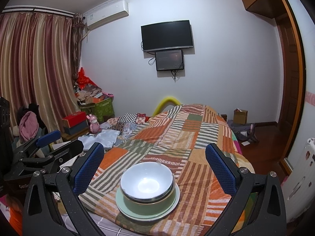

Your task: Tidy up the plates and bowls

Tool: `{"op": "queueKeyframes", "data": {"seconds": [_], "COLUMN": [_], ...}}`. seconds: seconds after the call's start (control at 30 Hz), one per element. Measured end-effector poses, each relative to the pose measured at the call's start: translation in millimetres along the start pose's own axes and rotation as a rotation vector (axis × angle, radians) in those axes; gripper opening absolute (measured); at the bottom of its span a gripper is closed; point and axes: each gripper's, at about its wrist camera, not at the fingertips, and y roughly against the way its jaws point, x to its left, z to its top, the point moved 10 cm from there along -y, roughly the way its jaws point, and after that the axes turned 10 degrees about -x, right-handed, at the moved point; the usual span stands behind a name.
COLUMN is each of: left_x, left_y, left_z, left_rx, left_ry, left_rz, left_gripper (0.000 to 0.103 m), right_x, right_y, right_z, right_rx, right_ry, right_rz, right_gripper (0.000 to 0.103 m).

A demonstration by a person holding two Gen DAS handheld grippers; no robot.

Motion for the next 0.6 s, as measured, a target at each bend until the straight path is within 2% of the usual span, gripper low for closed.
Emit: {"op": "queueKeyframes", "data": {"seconds": [0.6], "left_x": [-0.9], "left_y": [-2.8], "left_z": [-0.3], "left_rx": [-0.002], "left_ry": [0.006], "left_rz": [-0.006], "left_gripper": [0.103], "right_x": [-0.5], "right_y": [-4.3], "right_z": [-4.8], "right_rx": [0.014], "right_ry": [0.003], "right_rz": [-0.002], "right_gripper": [0.103]}}
